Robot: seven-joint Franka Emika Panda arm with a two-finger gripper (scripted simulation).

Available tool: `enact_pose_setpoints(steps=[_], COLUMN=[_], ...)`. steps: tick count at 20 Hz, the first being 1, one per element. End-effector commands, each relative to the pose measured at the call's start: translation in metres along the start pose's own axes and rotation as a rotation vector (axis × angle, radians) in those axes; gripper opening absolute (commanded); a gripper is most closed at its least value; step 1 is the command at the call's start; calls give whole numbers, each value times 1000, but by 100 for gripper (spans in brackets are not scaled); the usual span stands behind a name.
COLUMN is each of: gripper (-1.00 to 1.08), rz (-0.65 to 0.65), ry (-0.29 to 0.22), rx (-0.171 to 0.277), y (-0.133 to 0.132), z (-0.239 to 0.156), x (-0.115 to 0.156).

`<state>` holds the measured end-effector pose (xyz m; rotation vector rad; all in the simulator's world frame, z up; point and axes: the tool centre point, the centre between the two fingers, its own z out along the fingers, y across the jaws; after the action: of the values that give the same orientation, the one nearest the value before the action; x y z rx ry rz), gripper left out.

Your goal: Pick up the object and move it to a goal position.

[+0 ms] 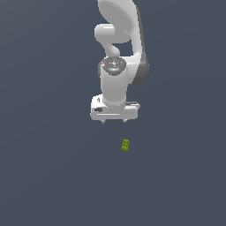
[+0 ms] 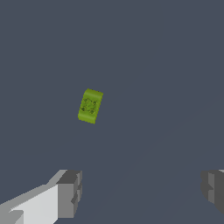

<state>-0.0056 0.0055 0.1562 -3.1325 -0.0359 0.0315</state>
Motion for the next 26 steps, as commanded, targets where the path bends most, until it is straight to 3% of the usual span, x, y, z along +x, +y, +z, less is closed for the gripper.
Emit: enact_pose_setpoints(steps=[1, 14, 26], gripper=[100, 100, 100], rz=[0, -27, 76], ry=[0, -20, -8], rx=[0, 17, 9], y=[0, -12, -28], z=[0, 13, 38], x=[0, -7, 18])
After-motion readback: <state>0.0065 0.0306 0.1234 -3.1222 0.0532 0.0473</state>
